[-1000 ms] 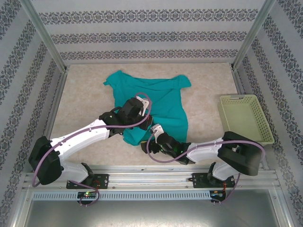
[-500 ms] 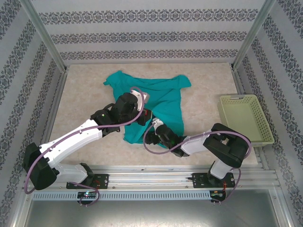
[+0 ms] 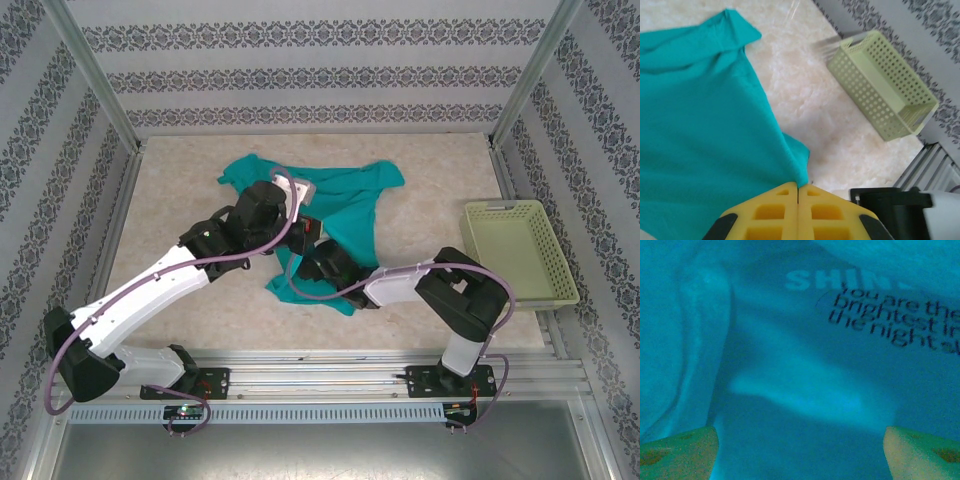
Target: Fold the inside-out t-shirt
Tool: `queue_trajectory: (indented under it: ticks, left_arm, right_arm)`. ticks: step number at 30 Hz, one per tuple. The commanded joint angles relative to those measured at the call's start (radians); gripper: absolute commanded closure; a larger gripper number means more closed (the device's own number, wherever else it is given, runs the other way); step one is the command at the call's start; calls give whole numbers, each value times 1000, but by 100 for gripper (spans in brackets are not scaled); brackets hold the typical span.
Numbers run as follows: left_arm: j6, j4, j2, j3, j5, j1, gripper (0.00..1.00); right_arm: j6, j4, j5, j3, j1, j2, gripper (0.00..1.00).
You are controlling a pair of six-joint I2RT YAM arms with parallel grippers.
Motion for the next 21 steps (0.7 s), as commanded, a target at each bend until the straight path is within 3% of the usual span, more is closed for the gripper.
queue_trajectory:
  ticks: [1, 9, 15, 21]
  left_arm:
    - [18, -70, -22, 68, -24, 13, 100]
    - [16, -111, -48, 150, -41, 13, 100]
    - [-34, -100, -56, 214, 91, 12, 100]
    - [-38, -129, -58, 259, 49, 13, 100]
  right_arm:
    - [-1, -48, 50, 54, -31, 31, 14]
    - [52, -81, -20, 120, -96, 70, 9]
    - [139, -155, -96, 193, -148, 118, 4]
    - [187, -255, -98, 284, -172, 171, 2]
